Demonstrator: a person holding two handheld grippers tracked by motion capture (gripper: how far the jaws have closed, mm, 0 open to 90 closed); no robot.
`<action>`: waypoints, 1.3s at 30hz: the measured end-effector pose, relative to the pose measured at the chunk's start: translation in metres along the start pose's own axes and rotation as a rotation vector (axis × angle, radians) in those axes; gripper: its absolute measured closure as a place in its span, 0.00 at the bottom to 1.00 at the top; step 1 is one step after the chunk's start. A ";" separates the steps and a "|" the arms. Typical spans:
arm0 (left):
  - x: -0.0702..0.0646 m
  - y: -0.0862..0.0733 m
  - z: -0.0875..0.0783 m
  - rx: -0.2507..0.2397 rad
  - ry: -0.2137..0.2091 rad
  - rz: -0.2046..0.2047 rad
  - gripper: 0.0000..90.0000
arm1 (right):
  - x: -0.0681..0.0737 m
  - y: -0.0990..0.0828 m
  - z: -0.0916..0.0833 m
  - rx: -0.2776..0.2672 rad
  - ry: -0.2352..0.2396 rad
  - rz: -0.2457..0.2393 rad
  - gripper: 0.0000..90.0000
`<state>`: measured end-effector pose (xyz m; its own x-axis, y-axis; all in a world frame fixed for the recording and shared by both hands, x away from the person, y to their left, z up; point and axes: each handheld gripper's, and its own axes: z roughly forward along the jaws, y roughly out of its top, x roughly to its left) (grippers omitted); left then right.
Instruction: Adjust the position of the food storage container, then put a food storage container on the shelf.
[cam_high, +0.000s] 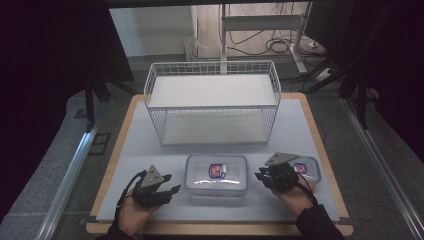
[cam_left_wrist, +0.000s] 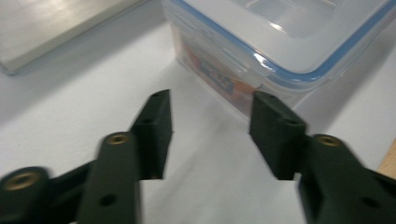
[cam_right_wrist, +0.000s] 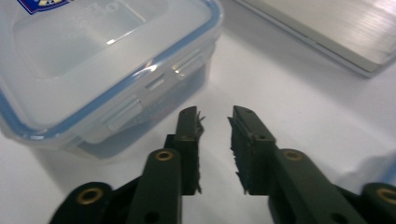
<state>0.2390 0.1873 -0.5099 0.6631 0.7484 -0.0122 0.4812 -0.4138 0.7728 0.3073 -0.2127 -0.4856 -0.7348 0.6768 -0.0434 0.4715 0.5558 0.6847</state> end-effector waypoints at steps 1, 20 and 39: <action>0.001 -0.001 -0.002 -0.008 0.007 -0.001 0.48 | -0.002 -0.001 -0.003 -0.006 0.001 0.000 0.76; 0.002 -0.017 -0.011 0.001 0.000 -0.010 0.15 | -0.004 -0.016 -0.022 -0.123 0.102 0.033 0.26; 0.007 -0.016 -0.005 -0.017 -0.024 -0.059 0.02 | -0.005 -0.016 -0.015 -0.109 0.128 0.043 0.08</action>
<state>0.2334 0.2018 -0.5192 0.6475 0.7586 -0.0729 0.5101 -0.3604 0.7810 0.2961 -0.2324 -0.4858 -0.7741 0.6284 0.0761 0.4538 0.4672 0.7588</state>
